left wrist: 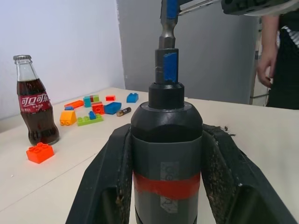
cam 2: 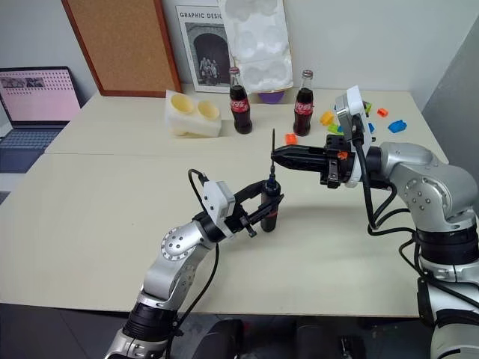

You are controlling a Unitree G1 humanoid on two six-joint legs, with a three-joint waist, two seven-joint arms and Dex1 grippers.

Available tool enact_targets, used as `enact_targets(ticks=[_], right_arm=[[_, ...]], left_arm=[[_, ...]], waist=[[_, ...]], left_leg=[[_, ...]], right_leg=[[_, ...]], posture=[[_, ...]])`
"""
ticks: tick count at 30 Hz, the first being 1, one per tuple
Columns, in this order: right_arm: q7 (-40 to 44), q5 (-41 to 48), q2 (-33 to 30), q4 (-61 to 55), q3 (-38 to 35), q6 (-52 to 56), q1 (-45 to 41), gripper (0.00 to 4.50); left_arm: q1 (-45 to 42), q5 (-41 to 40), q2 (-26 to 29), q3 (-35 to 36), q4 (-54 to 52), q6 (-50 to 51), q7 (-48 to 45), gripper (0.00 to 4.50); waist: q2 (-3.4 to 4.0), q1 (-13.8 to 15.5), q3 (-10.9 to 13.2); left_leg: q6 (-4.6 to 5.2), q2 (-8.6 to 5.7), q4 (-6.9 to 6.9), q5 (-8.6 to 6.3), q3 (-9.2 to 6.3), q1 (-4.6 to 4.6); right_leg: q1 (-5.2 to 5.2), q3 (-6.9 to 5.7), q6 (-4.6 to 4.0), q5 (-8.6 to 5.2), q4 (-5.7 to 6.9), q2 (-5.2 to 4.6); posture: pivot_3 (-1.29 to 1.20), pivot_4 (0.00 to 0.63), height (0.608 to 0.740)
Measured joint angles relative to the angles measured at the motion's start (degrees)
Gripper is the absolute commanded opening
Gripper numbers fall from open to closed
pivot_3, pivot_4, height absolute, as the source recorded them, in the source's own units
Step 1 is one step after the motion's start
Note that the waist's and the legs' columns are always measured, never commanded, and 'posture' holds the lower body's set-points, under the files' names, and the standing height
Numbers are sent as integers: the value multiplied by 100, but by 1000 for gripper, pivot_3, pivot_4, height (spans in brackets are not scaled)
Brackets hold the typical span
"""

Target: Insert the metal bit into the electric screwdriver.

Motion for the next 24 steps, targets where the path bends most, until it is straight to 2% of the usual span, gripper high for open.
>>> enact_targets(ticks=[17, 24], right_arm=[[1279, -675, -122, 874, 695, 82, -1059, 0], [1507, -819, -86, 1022, 713, 73, -1141, 0]], left_arm=[[-24, -56, 126, 11, 12, -67, -183, 1654], [-37, -51, 124, 9, 36, -80, -198, 1654]], waist=[[0, -17, 0], [0, -18, 0]], left_leg=[[-1, 1, -4, 0, 0, 0], [-1, 2, -5, -1, 1, 1]], right_leg=[[-3, -1, 0, 0, -2, -1], [-3, -1, 0, 0, -2, 0]], posture=[[0, 150, 740], [0, 150, 740]])
